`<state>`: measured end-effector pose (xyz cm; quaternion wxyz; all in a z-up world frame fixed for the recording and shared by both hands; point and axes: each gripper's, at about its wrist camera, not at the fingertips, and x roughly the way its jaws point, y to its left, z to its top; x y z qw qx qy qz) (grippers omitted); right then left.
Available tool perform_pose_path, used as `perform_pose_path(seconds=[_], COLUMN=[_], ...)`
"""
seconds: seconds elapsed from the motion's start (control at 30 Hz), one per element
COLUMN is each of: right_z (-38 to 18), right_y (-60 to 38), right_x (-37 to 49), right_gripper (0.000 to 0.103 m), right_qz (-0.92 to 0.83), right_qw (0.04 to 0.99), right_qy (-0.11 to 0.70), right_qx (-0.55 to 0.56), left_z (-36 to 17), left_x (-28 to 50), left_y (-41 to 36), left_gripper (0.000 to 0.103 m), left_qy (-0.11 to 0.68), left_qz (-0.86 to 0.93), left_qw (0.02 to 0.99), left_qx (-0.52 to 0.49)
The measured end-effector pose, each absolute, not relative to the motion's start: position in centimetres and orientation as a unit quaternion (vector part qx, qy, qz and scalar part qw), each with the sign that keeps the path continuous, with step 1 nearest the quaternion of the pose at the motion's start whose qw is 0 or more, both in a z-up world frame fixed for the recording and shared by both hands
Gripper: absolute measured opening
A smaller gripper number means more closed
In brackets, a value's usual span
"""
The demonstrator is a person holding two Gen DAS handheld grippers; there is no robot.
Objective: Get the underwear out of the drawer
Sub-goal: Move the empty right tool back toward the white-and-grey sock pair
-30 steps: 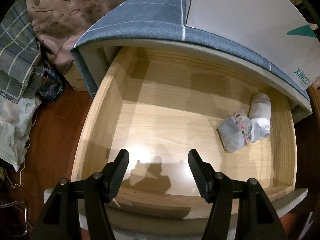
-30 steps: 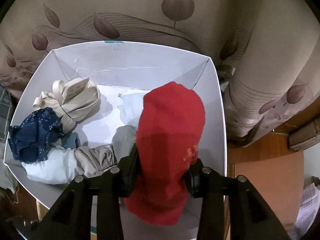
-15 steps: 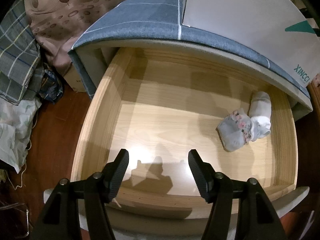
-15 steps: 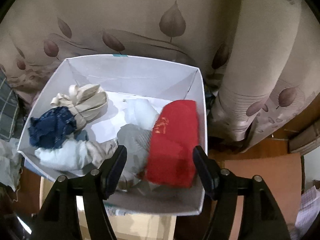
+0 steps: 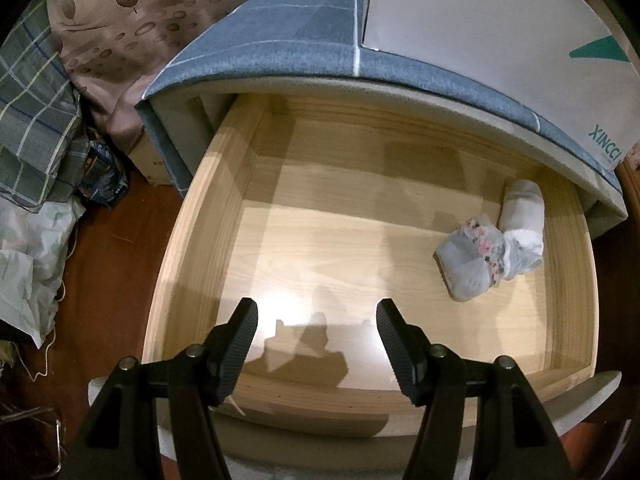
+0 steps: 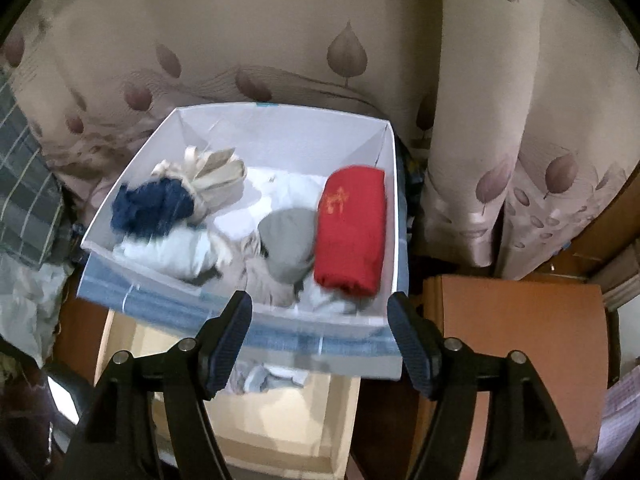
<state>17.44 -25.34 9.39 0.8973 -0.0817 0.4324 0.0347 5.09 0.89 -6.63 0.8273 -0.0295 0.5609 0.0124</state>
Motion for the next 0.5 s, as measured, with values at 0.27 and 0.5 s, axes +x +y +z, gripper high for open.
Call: perform_pose_path(seconds=[0.27, 0.5], right_z=[4.7, -4.4], right_y=[-26.1, -27.3], right_x=[12.4, 11.0], right_gripper=[0.07, 0.069], right_qz=[0.051, 0.049], right_qw=[0.892, 0.859], right_qy=[0.438, 0.5], right_qx=[-0.099, -0.101], left_z=[-6.7, -6.9], left_x=[5.1, 6.0], left_y=[0.9, -0.3], left_gripper=[0.063, 0.063], left_qy=[0.565, 0.575], left_qz=[0.015, -0.02], left_qw=[0.825, 0.817], left_qx=[-0.025, -0.016])
